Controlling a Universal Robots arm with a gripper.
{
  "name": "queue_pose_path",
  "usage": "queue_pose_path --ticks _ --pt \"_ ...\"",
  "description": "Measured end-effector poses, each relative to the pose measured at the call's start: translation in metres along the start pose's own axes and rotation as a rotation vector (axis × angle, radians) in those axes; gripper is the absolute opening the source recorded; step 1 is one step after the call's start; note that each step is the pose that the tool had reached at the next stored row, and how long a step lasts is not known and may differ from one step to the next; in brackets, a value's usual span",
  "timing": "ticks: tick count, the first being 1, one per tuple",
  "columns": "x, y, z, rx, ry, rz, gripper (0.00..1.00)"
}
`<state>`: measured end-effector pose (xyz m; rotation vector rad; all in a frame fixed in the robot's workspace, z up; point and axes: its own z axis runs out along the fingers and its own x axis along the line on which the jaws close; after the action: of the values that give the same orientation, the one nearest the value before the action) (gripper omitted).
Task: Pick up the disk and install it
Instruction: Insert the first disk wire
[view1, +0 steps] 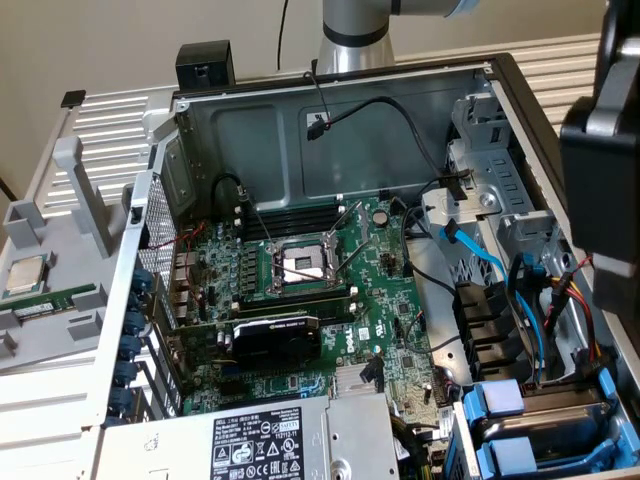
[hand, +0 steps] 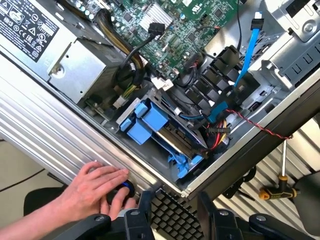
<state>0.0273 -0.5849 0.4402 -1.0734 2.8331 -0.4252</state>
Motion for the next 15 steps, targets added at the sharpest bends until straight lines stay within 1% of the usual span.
queue_pose_path --ticks 1,4,5,8,9,10,11,12,13,15 --pt "0.0004 -0.0004 0.0001 -0.0023 -0.0014 0.000 0.49" --pt "0.0006 -0.0006 0.0002 -0.0030 -0.0018 0.001 0.49" --pt "-0.0007 -0.0017 0.0005 -0.0042 -0.0010 0.000 0.49" --pt "-0.0058 -0.0063 0.0015 -0.0101 0.0035 -0.004 0.49" --pt "-0.0072 -0.0074 0.0018 -0.0127 0.0041 -0.006 0.49" --pt "-0.0077 -0.0079 0.0020 -0.0165 0.0039 -0.009 0.49" --pt "-0.0077 -0.0079 0.0020 -0.0206 0.0017 -0.019 0.49" --pt "-0.0077 -0.0079 0.0019 -0.0232 -0.0032 -0.035 0.49" --pt "-0.0078 -0.0079 0.0020 -0.0250 -0.0084 -0.051 0.49" --pt "-0.0078 -0.0079 0.0019 -0.0262 -0.0189 -0.086 0.49"
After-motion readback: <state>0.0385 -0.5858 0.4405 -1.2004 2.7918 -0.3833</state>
